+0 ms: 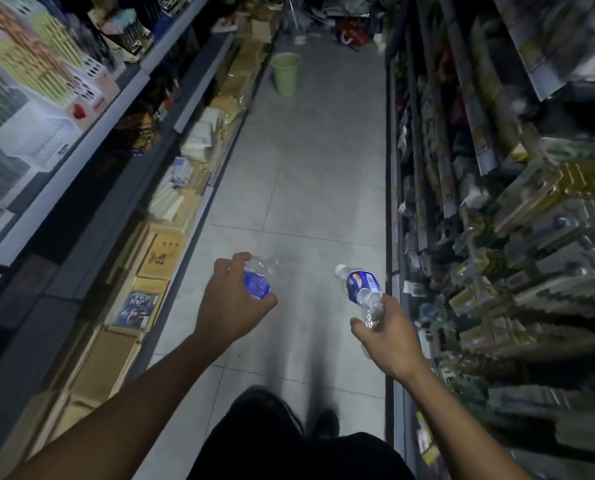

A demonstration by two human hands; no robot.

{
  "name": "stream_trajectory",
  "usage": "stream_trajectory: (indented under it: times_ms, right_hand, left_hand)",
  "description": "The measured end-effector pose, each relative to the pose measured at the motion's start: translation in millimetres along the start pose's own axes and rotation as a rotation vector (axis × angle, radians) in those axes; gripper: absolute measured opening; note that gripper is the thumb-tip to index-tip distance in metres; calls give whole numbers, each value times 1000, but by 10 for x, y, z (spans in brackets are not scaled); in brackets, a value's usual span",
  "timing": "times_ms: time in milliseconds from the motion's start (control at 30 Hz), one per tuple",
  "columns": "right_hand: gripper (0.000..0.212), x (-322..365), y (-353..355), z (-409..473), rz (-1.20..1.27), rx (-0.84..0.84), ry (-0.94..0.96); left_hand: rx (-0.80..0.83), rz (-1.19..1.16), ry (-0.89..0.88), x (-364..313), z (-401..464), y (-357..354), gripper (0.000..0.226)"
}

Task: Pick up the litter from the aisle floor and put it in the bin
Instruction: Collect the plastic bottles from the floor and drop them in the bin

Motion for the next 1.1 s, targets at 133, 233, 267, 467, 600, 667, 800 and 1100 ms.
stream_trajectory:
  times_ms: [133, 233, 267, 467, 600, 667, 800, 1100]
  right_hand:
    - [28, 57, 91, 459, -18, 41, 18]
    - [26, 187, 83, 859, -62, 62, 48]
    - [26, 249, 72, 992, -72, 73, 54]
    - [25, 732, -99, 1973, -84, 97, 110]
    - [28, 1035, -231, 2675, -89, 88, 73]
    - [32, 1168, -261, 2969, -100, 85, 52]
    - [39, 1365, -272, 3566, -80, 54, 2]
    - [37, 1526, 144, 4616, -39, -53, -79]
  left_hand:
    - [-33, -20, 19, -50, 286, -38, 83]
    - [-56, -24, 43, -47, 570, -38, 82]
    - [-60, -24, 53, -31, 675, -38, 82]
    - [-93, -46, 77, 126, 1560, -64, 84]
    - [-114, -14, 17, 151, 2340, 14, 75]
    - [-118, -5, -20, 131, 2742, 64, 71]
    - [-71, 13, -76, 57, 3617, 111, 75]
    - [-2, 38, -178, -613, 5245, -64, 79]
Point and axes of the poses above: each hand's wrist, its own z-axis towards the middle knuckle, its own y-axis out of the back of the hand, x = y × z, the point moved 1 cm from there along z, towards the middle knuckle, and after that the axes turned 1 degree about -y, right-handed, at the moved point
